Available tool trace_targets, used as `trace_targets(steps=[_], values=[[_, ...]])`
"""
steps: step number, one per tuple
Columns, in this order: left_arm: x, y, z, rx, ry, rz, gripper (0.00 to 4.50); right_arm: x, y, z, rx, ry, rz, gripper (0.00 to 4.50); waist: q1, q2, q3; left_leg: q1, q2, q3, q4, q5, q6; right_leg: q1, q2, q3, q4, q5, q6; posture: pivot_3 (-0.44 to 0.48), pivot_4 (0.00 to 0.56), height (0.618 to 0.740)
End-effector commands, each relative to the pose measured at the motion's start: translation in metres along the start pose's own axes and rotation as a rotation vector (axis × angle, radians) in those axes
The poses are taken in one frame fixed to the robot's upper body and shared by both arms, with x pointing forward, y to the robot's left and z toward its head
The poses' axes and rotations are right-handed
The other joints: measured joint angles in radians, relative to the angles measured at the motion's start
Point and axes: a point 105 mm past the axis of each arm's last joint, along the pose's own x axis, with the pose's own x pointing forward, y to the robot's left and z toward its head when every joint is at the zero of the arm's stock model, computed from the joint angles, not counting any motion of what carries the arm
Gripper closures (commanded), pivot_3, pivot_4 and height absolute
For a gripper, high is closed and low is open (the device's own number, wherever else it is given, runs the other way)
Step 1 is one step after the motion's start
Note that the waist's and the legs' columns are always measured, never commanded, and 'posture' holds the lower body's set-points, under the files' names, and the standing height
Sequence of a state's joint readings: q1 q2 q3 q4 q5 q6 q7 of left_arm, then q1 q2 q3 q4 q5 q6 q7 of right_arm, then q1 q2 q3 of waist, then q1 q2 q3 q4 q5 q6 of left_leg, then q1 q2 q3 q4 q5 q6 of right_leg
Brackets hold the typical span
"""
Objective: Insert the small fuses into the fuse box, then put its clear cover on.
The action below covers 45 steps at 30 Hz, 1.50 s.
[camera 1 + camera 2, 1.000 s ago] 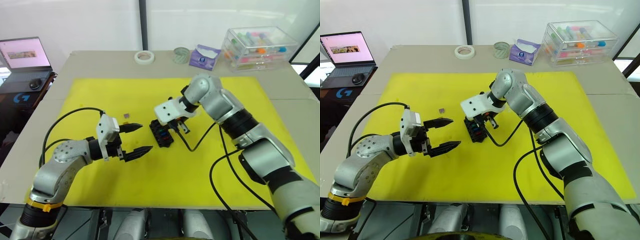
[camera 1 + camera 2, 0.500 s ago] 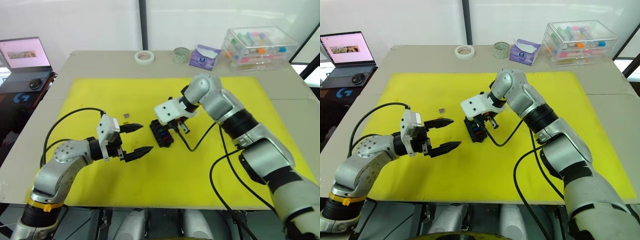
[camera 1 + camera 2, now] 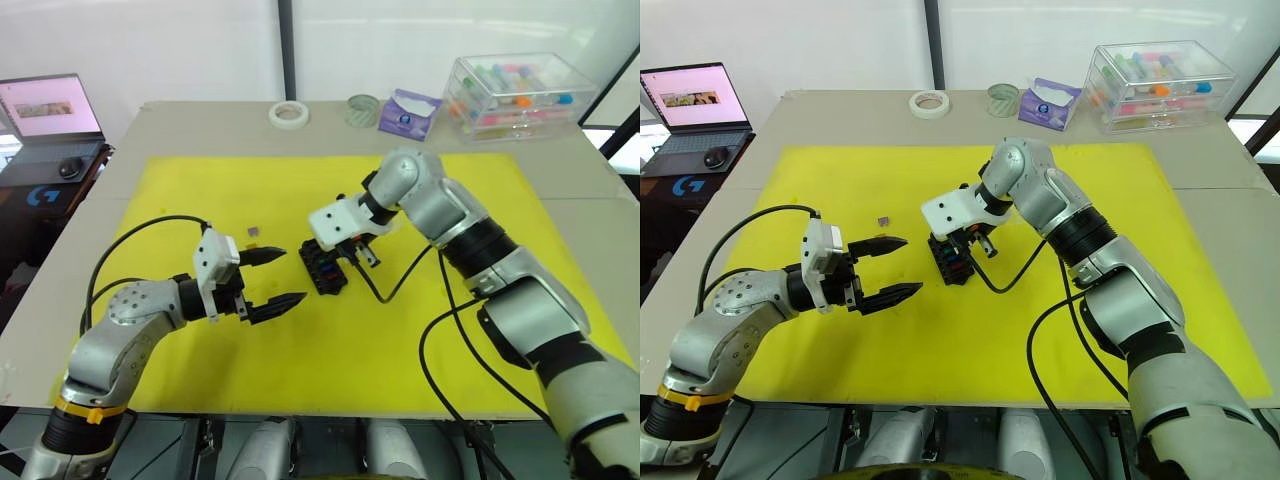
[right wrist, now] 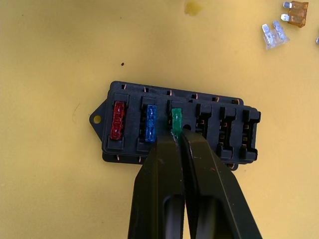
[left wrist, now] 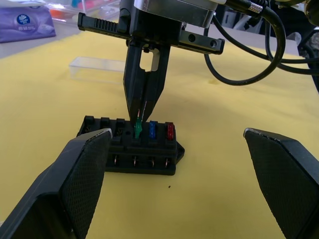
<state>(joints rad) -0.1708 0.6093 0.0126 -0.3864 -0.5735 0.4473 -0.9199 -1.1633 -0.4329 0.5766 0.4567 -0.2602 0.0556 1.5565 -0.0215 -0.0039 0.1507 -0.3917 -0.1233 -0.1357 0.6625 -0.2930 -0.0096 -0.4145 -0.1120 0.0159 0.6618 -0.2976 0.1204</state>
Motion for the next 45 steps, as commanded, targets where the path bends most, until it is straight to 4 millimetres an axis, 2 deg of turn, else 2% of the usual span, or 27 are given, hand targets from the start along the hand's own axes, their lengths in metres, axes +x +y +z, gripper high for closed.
trace_targets(steps=[1,23,34,45], values=[[0.0020,-0.0026,0.0053,0.034,-0.006,-0.016,0.03,0.0007,-0.0009,0.0012,-0.008,-0.003,-0.009,4.50,0.000,0.000,0.000,0.000,0.000,0.000,0.000,0.000,0.000,0.000,0.000,0.000,0.000,0.000,0.000,0.000,0.150,0.740],[0.0018,-0.0041,0.0048,0.025,-0.003,-0.017,0.03,0.0024,-0.0030,0.0032,0.001,-0.013,-0.022,4.50,0.000,0.000,0.000,0.000,0.000,0.000,0.000,0.000,0.000,0.000,0.000,0.000,0.000,0.000,0.000,0.000,0.150,0.740],[0.0015,-0.0045,0.0040,0.023,-0.002,-0.019,0.03,0.0021,-0.0025,0.0075,0.097,-0.061,-0.008,4.50,-0.001,0.000,0.000,0.000,0.000,0.000,0.000,0.000,0.000,0.000,0.000,0.000,0.000,0.000,0.000,0.000,0.150,0.740],[0.0011,-0.0046,0.0039,0.023,-0.001,-0.021,0.03,0.0044,-0.0010,0.0047,0.059,-0.026,-0.008,4.50,-0.001,0.000,0.000,0.000,0.000,0.000,0.000,0.000,0.000,0.000,0.000,0.000,0.000,0.000,0.000,0.000,0.150,0.740]])
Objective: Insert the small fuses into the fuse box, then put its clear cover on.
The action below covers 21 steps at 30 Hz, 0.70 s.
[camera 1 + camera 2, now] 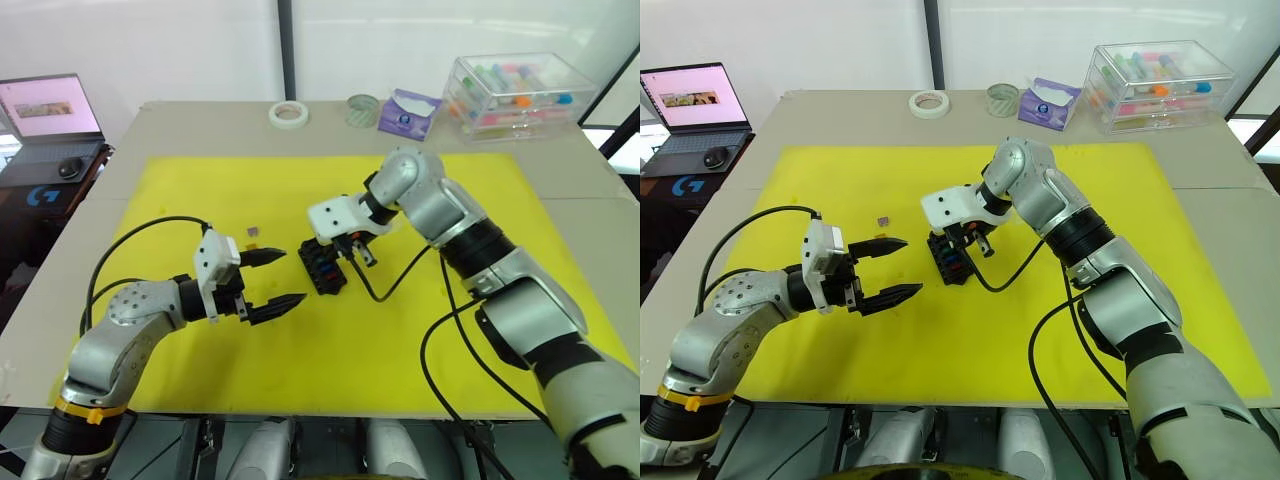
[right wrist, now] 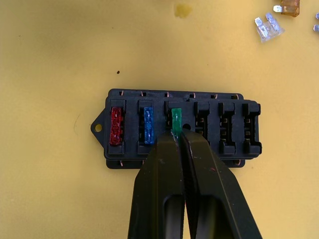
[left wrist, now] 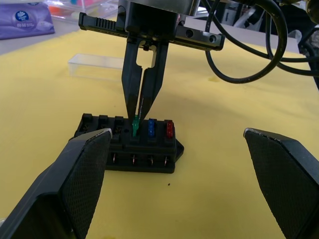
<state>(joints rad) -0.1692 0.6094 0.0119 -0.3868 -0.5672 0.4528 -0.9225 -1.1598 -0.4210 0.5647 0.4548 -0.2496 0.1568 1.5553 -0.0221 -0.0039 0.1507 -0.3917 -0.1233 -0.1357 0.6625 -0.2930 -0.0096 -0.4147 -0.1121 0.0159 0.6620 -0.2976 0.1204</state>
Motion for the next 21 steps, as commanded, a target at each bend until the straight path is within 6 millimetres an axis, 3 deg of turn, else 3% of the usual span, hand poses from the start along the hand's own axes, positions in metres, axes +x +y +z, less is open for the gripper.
trace_targets(steps=[1,6,21], values=[[0.0011,-0.0043,0.0055,0.025,-0.010,-0.020,0.03,0.0034,0.0007,0.0049,-0.040,0.000,-0.001,4.50,0.000,0.000,0.000,0.000,0.000,0.000,0.000,0.000,0.000,0.000,0.000,0.000,0.000,0.000,0.000,0.000,0.150,0.740],[0.0012,-0.0046,0.0053,0.023,-0.009,-0.020,0.00,0.0032,0.0009,0.0047,-0.044,-0.003,-0.004,3.18,0.002,0.000,0.000,0.000,0.000,0.000,0.000,0.000,0.000,0.000,0.000,0.000,0.000,0.000,0.000,0.000,0.150,0.740],[0.0004,-0.0054,0.0043,0.018,-0.005,-0.020,0.00,-0.0034,-0.0019,0.0106,-0.050,-0.039,-0.002,3.18,0.004,0.000,0.000,0.000,0.000,0.000,0.000,0.000,0.000,0.000,0.000,0.000,0.000,0.000,0.000,0.000,0.150,0.740]])
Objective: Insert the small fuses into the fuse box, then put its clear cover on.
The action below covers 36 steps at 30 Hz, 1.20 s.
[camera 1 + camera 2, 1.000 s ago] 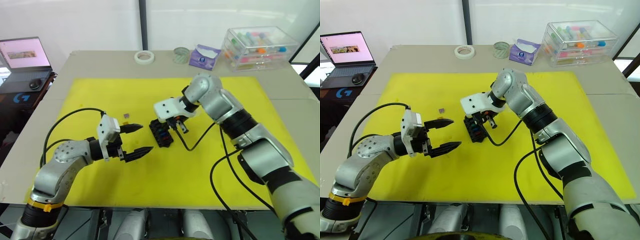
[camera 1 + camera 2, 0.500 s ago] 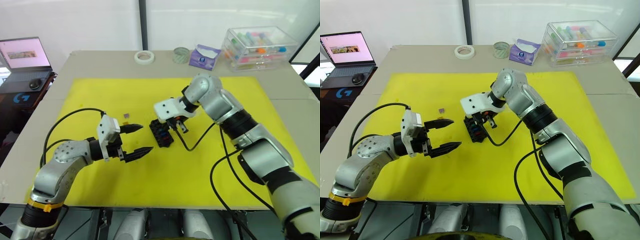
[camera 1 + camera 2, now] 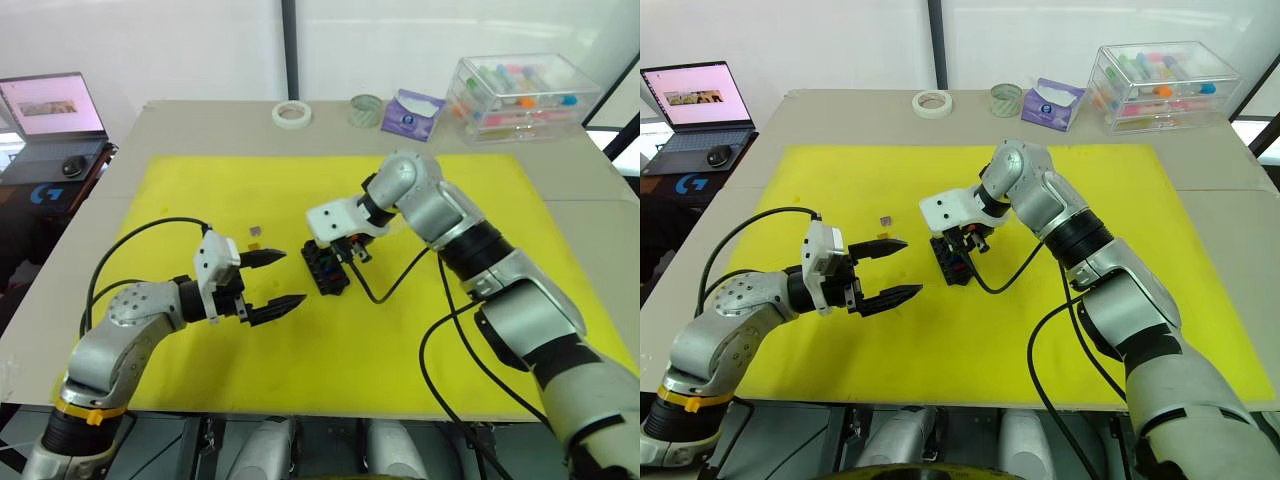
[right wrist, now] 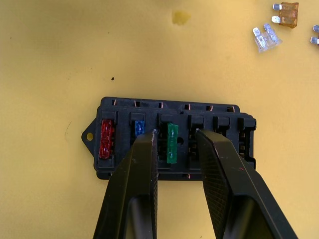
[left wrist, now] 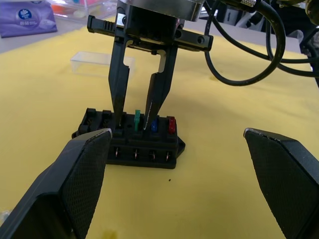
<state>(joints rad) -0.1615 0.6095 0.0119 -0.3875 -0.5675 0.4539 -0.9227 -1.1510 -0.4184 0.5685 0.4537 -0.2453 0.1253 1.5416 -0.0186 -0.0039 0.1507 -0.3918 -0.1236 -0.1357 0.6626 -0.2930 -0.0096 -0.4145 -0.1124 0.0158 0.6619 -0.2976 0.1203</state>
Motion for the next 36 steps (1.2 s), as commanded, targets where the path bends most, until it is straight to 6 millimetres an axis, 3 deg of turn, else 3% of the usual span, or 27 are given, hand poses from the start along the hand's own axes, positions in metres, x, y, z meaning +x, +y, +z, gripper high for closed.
trace_targets(steps=[1,9,21,31,36], values=[[0.001,-0.005,0.006,0.026,-0.008,-0.021,0.00,-0.008,-0.004,0.011,-0.018,-0.043,0.002,3.18,0.000,0.000,0.000,0.000,0.000,0.000,0.000,0.000,0.000,0.000,0.000,0.000,0.000,0.000,0.000,0.000,0.150,0.740],[0.002,-0.004,0.006,0.023,-0.008,-0.025,0.00,-0.019,-0.008,0.021,0.002,-0.108,-0.007,3.18,0.000,0.000,0.000,0.000,0.000,0.000,0.000,0.000,0.000,0.000,0.000,0.000,0.000,0.000,0.000,0.000,0.150,0.740],[0.003,-0.004,0.006,0.023,-0.008,-0.028,0.00,-0.024,-0.010,0.020,0.003,-0.119,-0.008,3.18,0.000,0.000,0.000,0.000,0.000,0.000,0.000,0.000,0.000,0.000,0.000,0.000,0.000,0.000,0.000,0.000,0.150,0.740],[0.001,-0.004,0.007,0.029,-0.011,-0.017,0.00,-0.050,0.001,0.025,0.051,-0.311,-0.049,3.18,0.003,0.000,0.000,0.000,0.000,0.000,0.000,0.000,0.000,0.000,0.000,0.000,-0.001,0.000,0.000,0.000,0.150,0.740],[0.001,-0.004,0.010,0.037,-0.023,-0.020,0.00,-0.051,0.018,0.009,0.106,-0.349,-0.093,4.43,0.006,0.000,0.000,-0.001,0.000,0.000,0.000,0.000,0.000,0.001,-0.001,0.000,-0.001,0.000,0.000,0.000,0.150,0.740]])
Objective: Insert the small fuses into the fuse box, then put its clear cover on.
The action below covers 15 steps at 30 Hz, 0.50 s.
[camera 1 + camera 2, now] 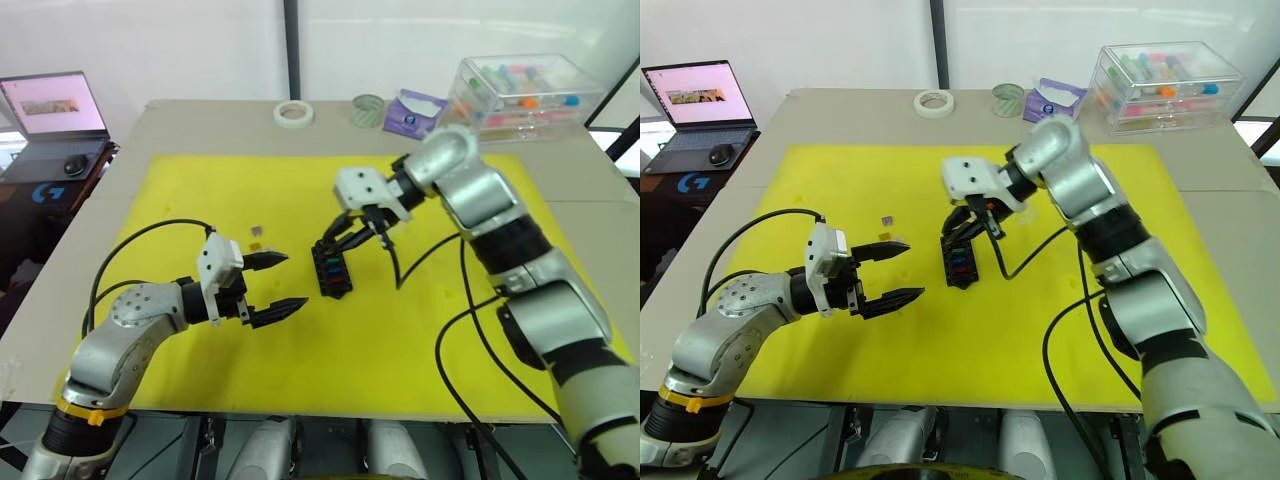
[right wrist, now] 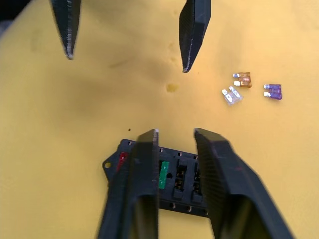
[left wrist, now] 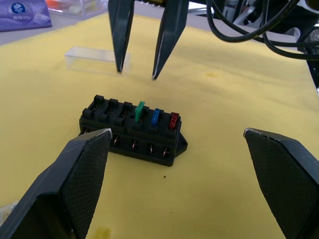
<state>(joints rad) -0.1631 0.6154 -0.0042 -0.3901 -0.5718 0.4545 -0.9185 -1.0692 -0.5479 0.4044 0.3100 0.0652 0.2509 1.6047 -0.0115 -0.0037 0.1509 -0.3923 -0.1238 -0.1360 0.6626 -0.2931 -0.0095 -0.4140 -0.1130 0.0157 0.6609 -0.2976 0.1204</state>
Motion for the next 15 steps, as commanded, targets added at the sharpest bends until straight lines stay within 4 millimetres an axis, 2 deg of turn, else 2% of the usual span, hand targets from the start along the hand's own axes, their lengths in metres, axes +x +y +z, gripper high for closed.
trace_targets(steps=[1,6,15], values=[[-0.001,-0.001,0.011,0.042,-0.028,-0.009,0.00,-0.005,0.002,0.002,-0.025,-0.030,-0.056,4.47,-0.001,0.000,0.000,0.000,0.000,0.000,0.000,0.000,0.000,0.000,0.000,0.000,0.000,0.000,0.000,0.000,0.150,0.740],[0.001,0.000,0.013,0.049,-0.028,-0.021,0.00,0.005,0.000,0.003,-0.005,-0.083,-0.113,4.47,-0.008,0.000,0.000,0.000,0.000,0.000,-0.001,0.000,0.000,-0.001,0.001,0.001,0.001,0.000,0.000,0.000,0.150,0.740],[0.001,0.000,0.013,0.052,-0.024,-0.027,0.00,0.010,-0.006,0.004,0.020,-0.108,-0.165,4.47,-0.002,0.000,0.000,0.000,0.000,0.000,0.000,0.000,0.000,0.000,0.000,0.000,0.000,0.000,0.000,0.000,0.150,0.740]])
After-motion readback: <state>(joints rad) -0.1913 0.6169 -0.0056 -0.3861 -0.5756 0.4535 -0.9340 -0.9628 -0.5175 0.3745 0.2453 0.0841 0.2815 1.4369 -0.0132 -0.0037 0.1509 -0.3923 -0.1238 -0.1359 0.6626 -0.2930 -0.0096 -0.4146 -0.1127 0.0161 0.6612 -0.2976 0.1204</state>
